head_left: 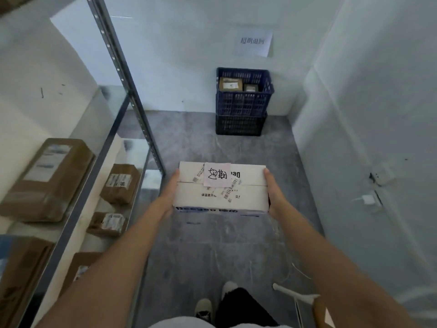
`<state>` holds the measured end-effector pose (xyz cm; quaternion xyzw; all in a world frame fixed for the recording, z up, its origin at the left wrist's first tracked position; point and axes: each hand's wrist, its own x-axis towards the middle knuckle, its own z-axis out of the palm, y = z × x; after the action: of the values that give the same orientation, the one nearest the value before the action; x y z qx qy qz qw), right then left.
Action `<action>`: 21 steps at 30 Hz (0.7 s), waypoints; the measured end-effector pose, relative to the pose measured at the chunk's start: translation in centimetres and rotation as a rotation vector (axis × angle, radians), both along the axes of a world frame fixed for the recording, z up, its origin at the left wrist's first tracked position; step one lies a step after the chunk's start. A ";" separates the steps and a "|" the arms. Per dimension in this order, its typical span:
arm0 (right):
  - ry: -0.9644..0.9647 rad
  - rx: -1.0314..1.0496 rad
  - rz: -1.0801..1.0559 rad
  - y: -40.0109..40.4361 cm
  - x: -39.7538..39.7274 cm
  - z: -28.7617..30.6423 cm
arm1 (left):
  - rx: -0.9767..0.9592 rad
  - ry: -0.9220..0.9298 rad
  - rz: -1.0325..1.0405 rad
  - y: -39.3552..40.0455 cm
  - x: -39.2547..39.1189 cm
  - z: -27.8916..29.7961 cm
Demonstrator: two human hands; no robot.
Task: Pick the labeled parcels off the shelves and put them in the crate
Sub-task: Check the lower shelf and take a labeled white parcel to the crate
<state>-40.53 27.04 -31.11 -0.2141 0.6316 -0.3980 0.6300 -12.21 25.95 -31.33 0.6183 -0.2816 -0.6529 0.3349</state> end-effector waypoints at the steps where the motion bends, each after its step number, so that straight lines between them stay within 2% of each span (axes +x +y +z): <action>1: 0.007 0.003 -0.017 -1.5 -0.9 0.3 | 0.000 0.002 -0.024 -1.8 -0.7 0.0; 7: -0.037 -0.005 -0.052 -9.7 -6.1 1.3 | 0.004 0.029 -0.105 -11.3 -5.6 0.9; 12: -0.035 0.024 -0.066 -16.0 -9.6 2.0 | -0.026 0.018 -0.087 -17.4 -9.7 1.6; 21: -0.051 0.021 -0.075 -26.8 -12.6 1.3 | -0.037 -0.024 -0.096 -27.9 -12.8 1.7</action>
<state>-53.11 0.27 -29.76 -0.1736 0.6271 -0.4199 0.6327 -25.05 -1.98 -29.60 0.6057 -0.3268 -0.6554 0.3110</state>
